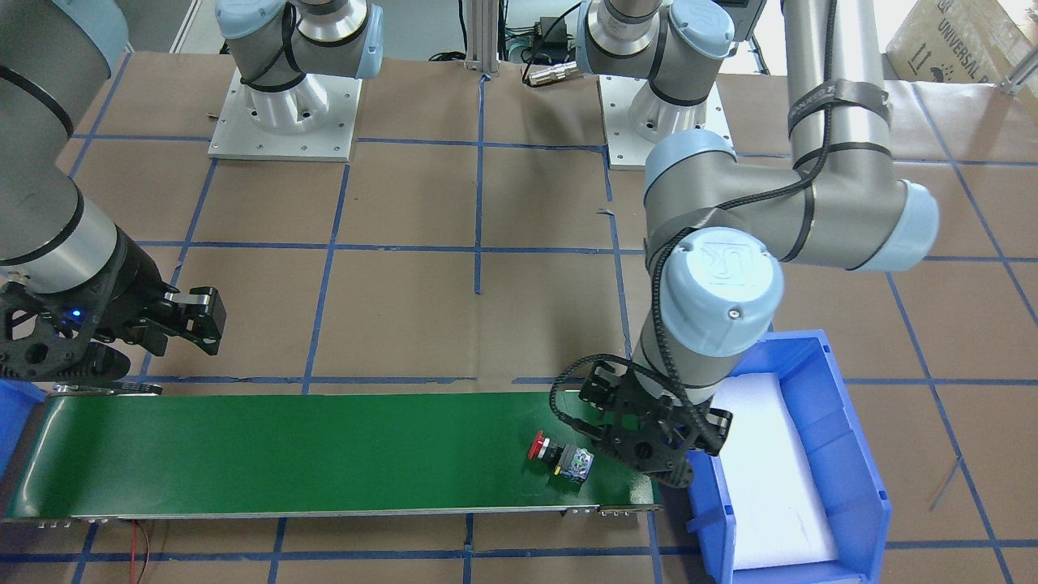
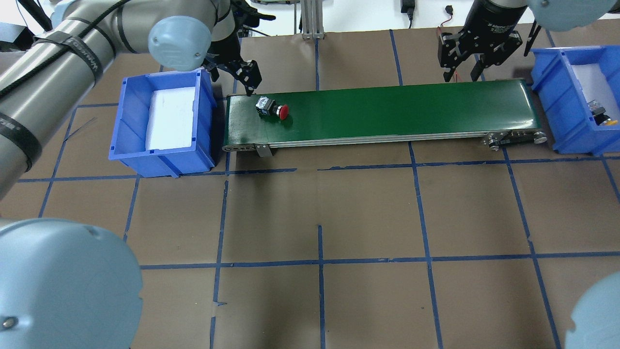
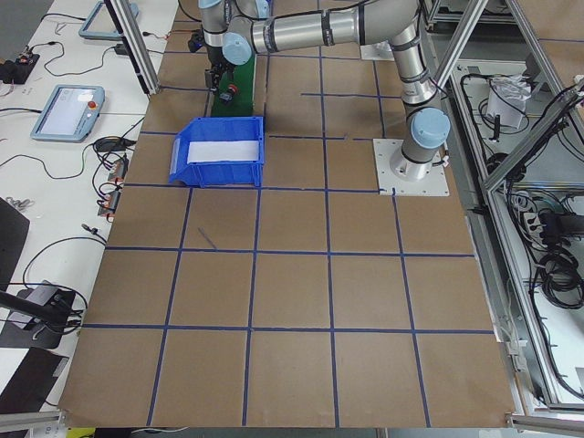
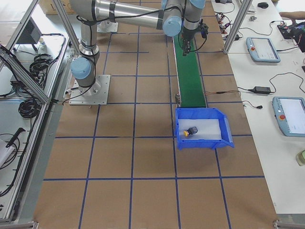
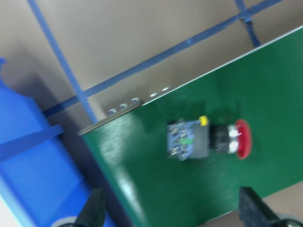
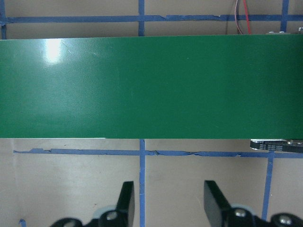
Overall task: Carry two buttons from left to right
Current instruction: 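Raise the left gripper back over the foam bin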
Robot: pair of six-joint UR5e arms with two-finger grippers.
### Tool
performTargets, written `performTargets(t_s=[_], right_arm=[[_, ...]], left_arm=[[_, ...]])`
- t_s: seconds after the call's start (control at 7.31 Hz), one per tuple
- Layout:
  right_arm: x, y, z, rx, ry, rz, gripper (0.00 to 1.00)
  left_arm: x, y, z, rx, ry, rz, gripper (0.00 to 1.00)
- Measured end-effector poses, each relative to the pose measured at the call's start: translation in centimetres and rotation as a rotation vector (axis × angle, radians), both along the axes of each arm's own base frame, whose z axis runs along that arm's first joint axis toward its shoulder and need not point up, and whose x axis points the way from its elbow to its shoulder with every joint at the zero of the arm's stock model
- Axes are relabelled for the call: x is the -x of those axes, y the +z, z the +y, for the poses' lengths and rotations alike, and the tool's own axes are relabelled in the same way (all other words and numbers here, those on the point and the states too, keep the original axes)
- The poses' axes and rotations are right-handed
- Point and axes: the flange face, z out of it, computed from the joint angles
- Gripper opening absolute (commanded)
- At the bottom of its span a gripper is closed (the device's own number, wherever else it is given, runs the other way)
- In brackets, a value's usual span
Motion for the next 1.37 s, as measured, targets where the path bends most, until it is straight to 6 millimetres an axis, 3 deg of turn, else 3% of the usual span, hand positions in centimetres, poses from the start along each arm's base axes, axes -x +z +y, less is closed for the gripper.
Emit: performTargets(t_s=[0.27,0.68,0.82,0.96,1.23,1.37], right_arm=[[0.0,-0.2,0.0,-0.002,0.024,-0.001,0.59],[0.0,0.1,0.0,0.007,0.115,-0.004,0.59],[0.0,0.3,0.0,0.012,0.157,-0.004,0.69],[-0.1,0.4,0.1,0.017,0.201,-0.007,0.8],[-0.3,0.5,0.1,0.025,0.271,-0.02,0.88],[-0.4,0.3,0.1,0.023,0.295,-0.038,0.91]], left_arm=[[-3.7,3.9,2.1,-0.035,-0.009,-0.023,1.0],[-5.0,9.8,6.3,-0.05,-0.001,-0.03,1.0],[-5.2,11.4,7.8,-0.062,0.004,-0.031,1.0],[-5.5,12.5,8.6,-0.063,0.007,-0.03,1.0],[-5.7,13.5,10.1,-0.064,0.015,-0.02,1.0],[-5.6,13.0,10.7,-0.081,0.021,-0.016,1.0]])
